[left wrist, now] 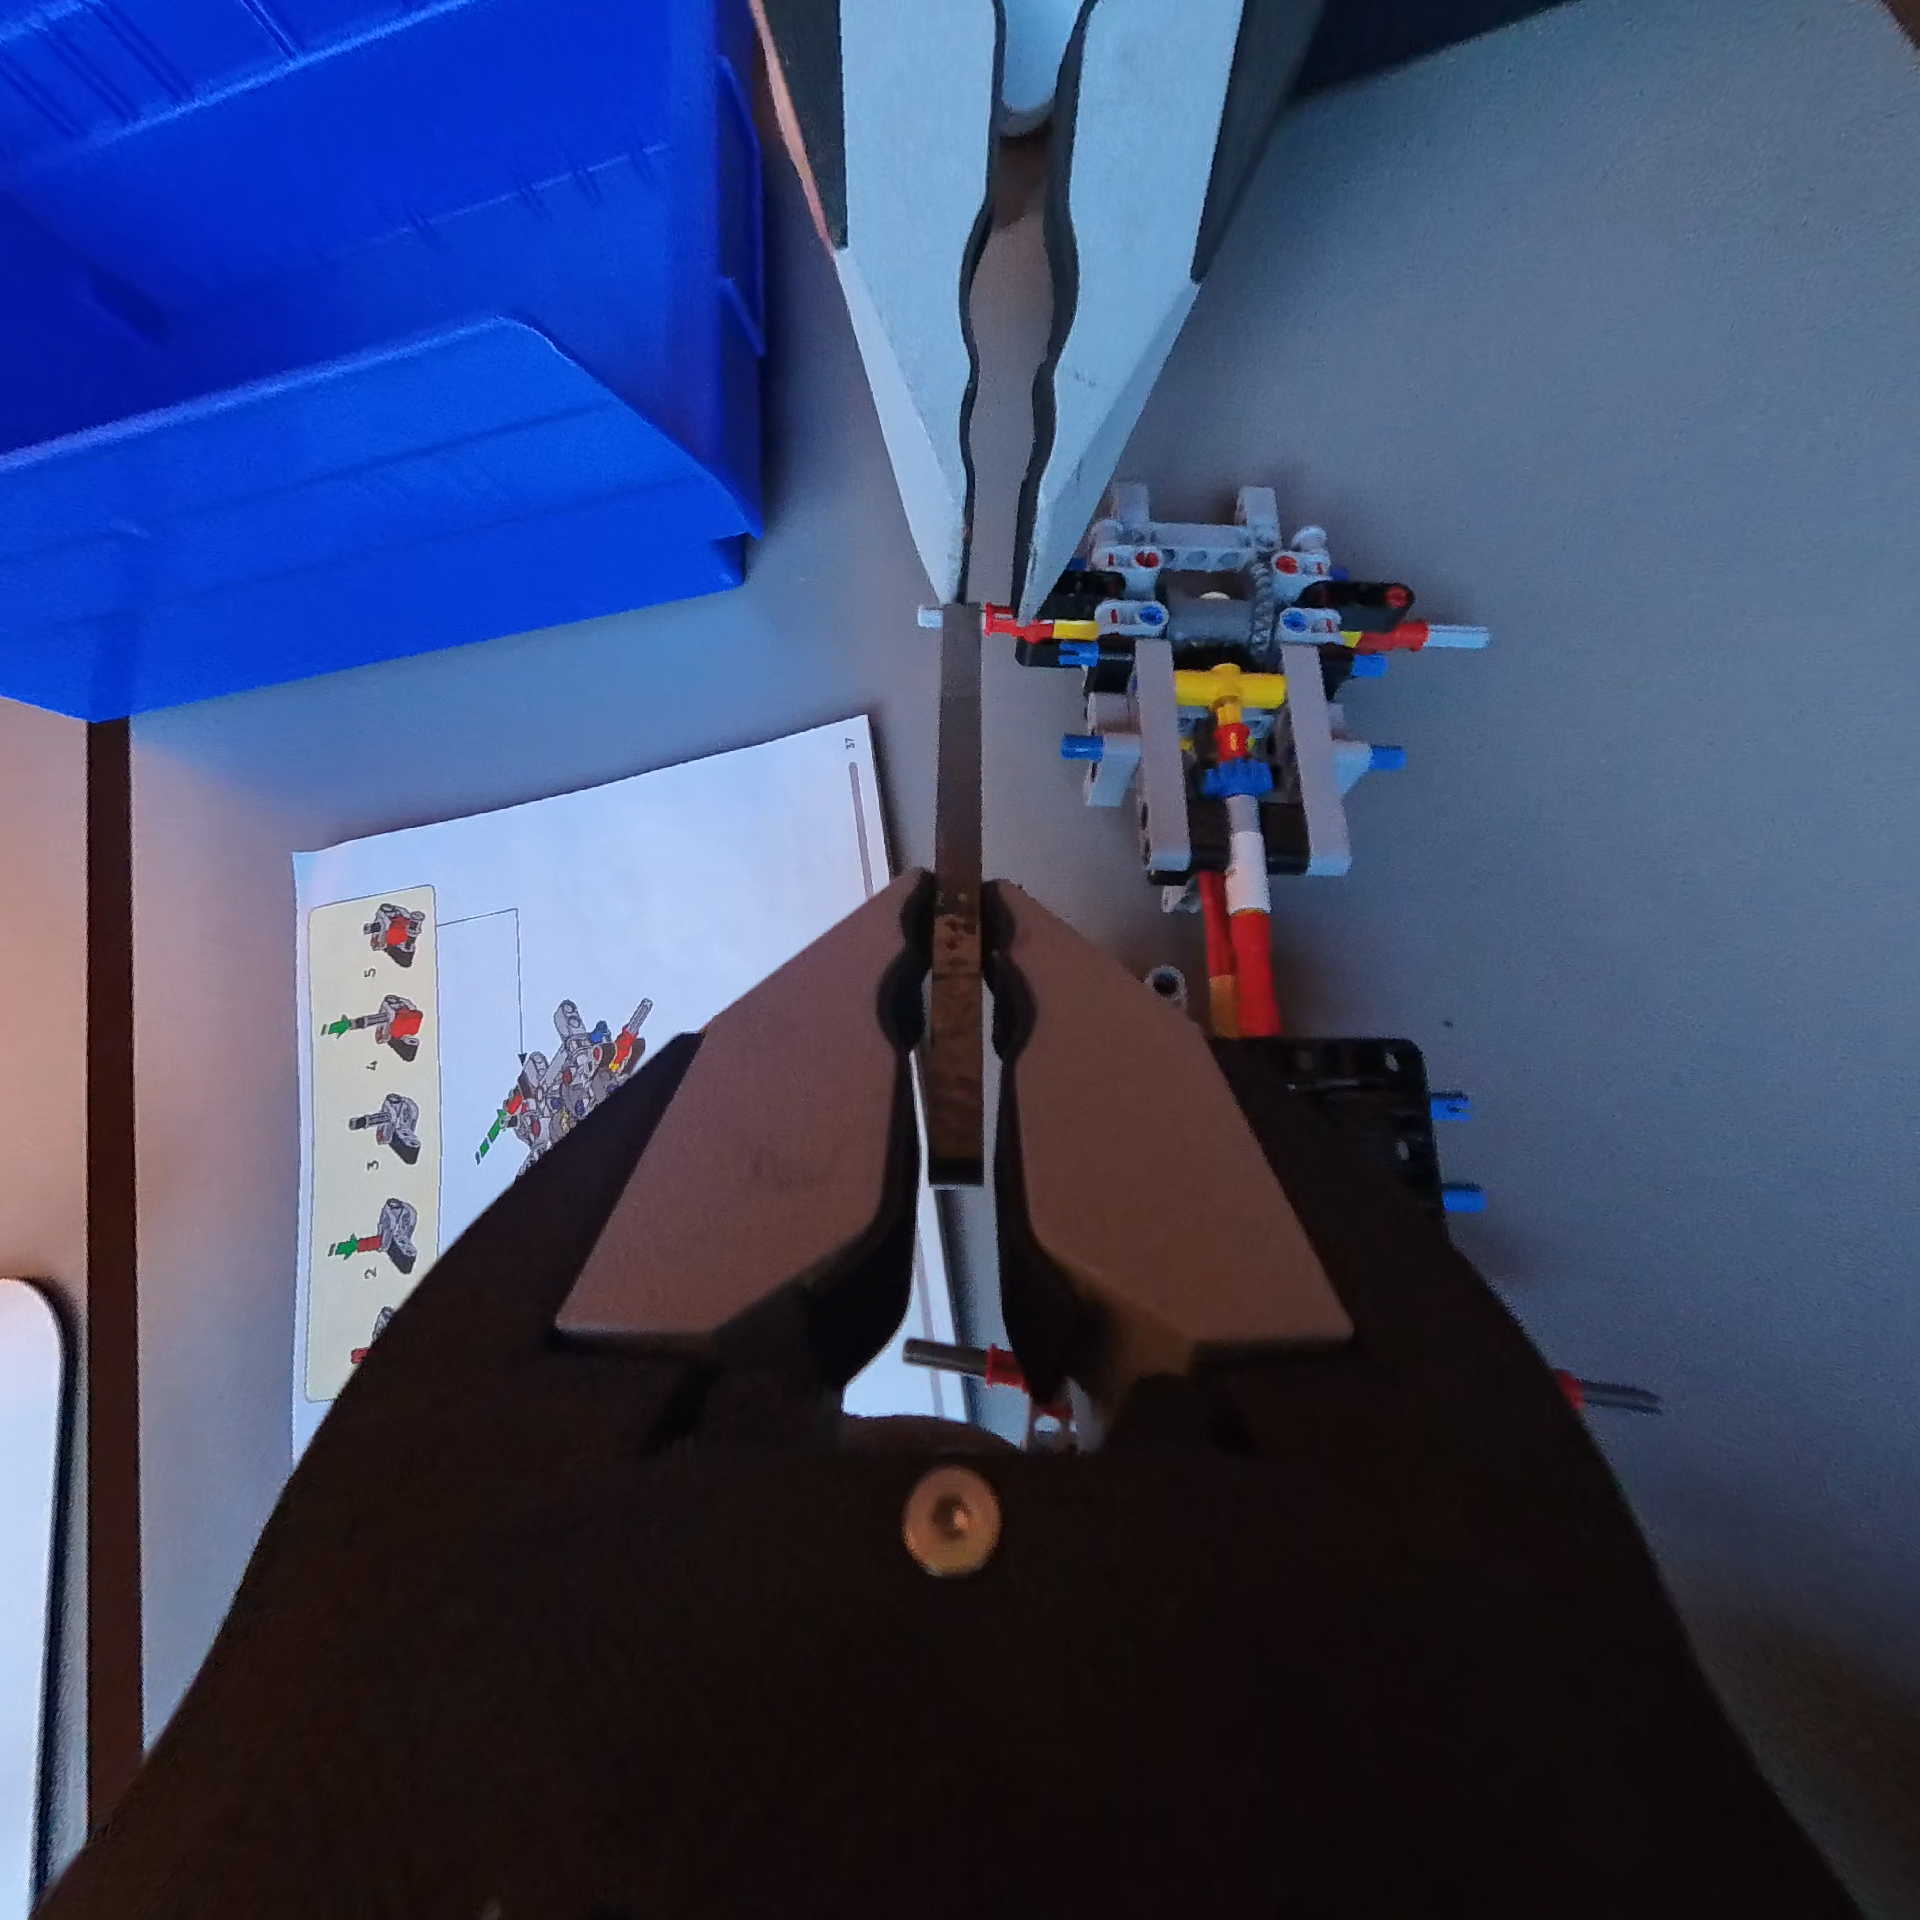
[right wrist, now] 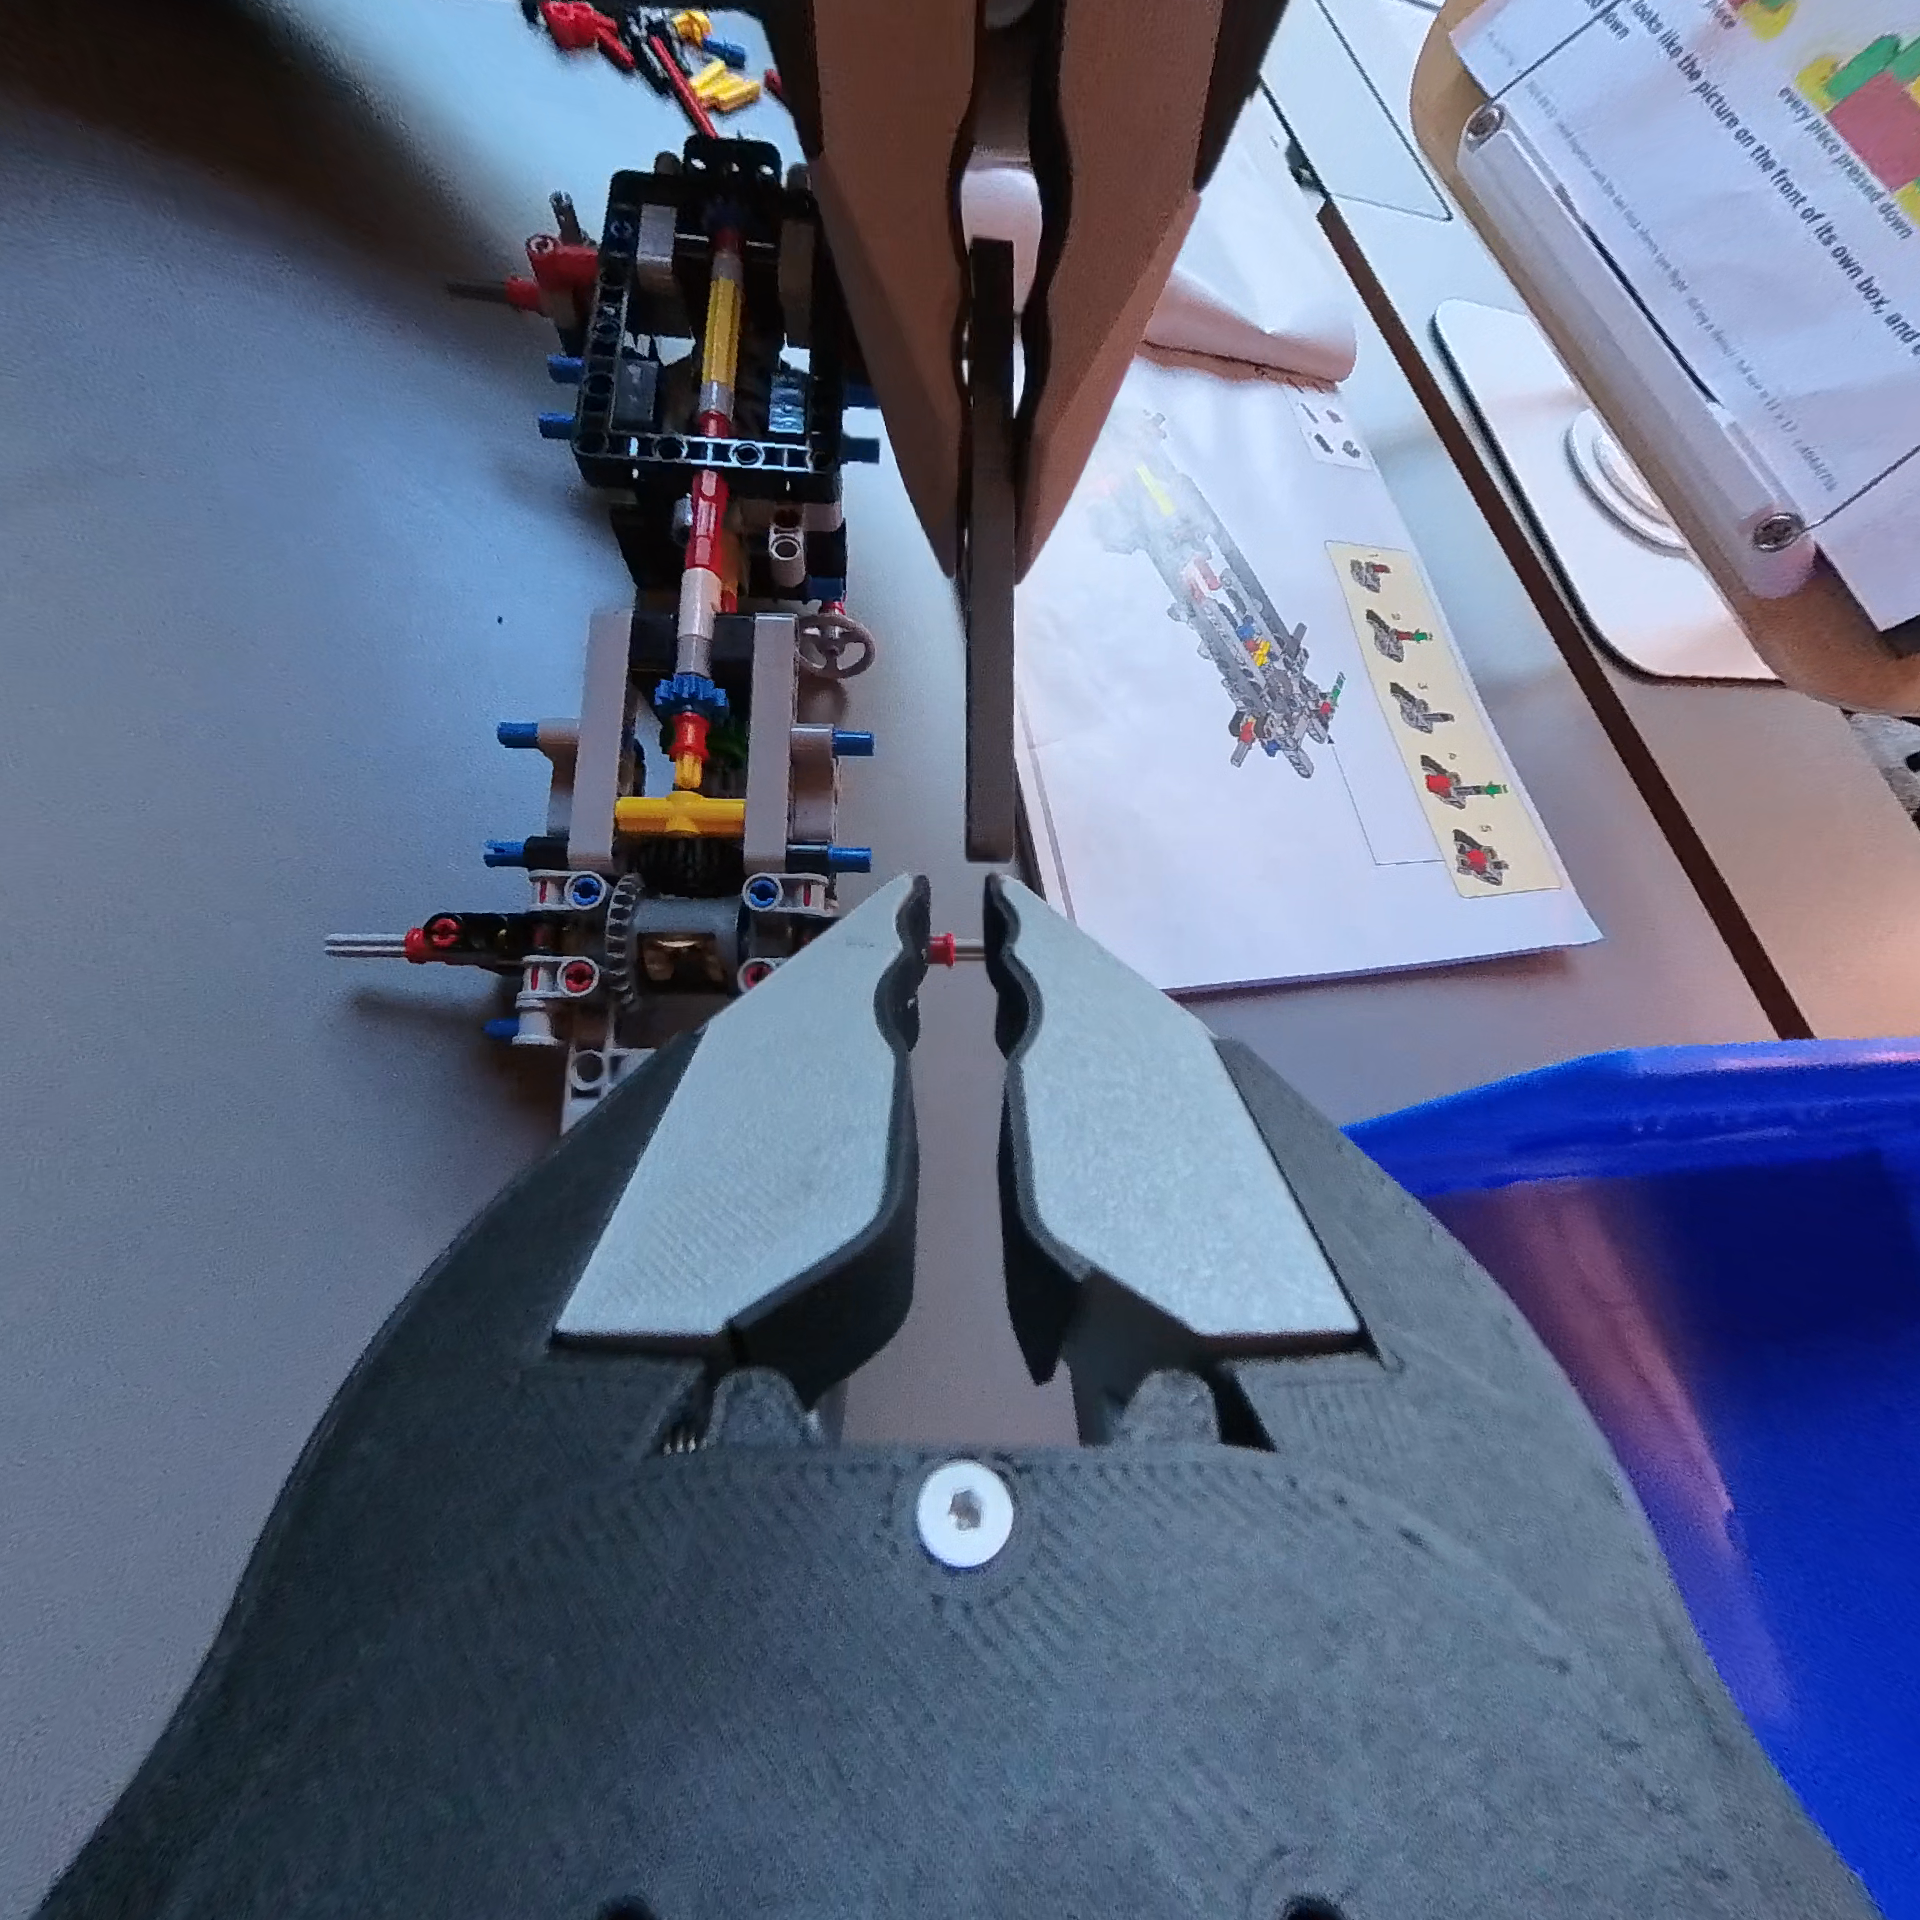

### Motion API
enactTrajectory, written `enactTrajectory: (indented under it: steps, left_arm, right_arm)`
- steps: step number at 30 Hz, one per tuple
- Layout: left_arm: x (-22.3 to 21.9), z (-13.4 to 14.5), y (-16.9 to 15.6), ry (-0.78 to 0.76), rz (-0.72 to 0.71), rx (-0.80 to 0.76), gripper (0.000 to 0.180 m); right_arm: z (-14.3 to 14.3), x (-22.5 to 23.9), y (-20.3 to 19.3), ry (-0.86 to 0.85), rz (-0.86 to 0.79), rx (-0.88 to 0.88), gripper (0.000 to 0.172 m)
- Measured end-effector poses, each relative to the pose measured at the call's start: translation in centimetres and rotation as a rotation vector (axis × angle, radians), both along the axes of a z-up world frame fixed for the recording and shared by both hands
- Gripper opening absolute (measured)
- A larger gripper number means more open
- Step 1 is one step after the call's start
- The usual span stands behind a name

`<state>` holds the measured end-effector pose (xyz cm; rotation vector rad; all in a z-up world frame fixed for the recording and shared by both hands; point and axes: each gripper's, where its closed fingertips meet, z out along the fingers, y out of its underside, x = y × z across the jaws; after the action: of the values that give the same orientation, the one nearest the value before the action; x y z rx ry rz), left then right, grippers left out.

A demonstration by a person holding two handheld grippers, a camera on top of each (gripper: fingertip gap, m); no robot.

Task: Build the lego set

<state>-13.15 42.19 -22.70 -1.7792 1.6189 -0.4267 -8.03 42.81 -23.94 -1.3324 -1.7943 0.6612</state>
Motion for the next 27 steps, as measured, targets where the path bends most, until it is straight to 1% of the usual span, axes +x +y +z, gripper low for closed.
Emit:
enactTrajectory:
  steps: [5, 9, 12, 14, 18, 20, 24, 27]
  left_arm:
    - [0.4, -1.2, -0.1, 0.024, 0.002, -0.086, 0.006]
    - [0.7, -1.3, -0.1, -0.002, 0.020, -0.137, 0.006]
    - [0.8, -1.4, -0.3, -0.009, 0.010, -0.145, 0.006]
    - [0.9, -1.4, -0.5, -0.006, -0.003, -0.140, 0.006]
    - [0.8, -1.5, -0.6, -0.005, -0.016, -0.129, 0.006]
    - [0.8, -1.5, -0.7, -0.005, -0.015, -0.126, 0.006]
    - [0.8, -1.4, -1.0, -0.014, -0.019, -0.112, 0.006]
    - [0.8, -1.5, -1.1, -0.019, -0.017, -0.101, 0.006]
  right_arm:
    - [0.5, 0.1, -0.5, 0.008, 0.023, -0.033, 0.014]
    - [0.2, 0.4, -1.1, -0.024, 0.051, -0.027, 0.020]
    - [0.3, 0.2, -1.5, -0.033, 0.051, -0.056, 0.032]
    - [0.3, 0.0, -1.6, -0.040, 0.039, -0.070, 0.036]
    - [-0.3, -0.1, -2.0, -0.084, 0.030, -0.080, 0.050]
    - [-0.5, -0.3, -2.0, -0.100, 0.018, -0.061, 0.050]
    - [-0.5, -0.6, -2.3, -0.110, 0.014, -0.016, 0.041]
    - [-0.5, -0.5, -2.3, -0.118, 0.014, 0.005, 0.039]
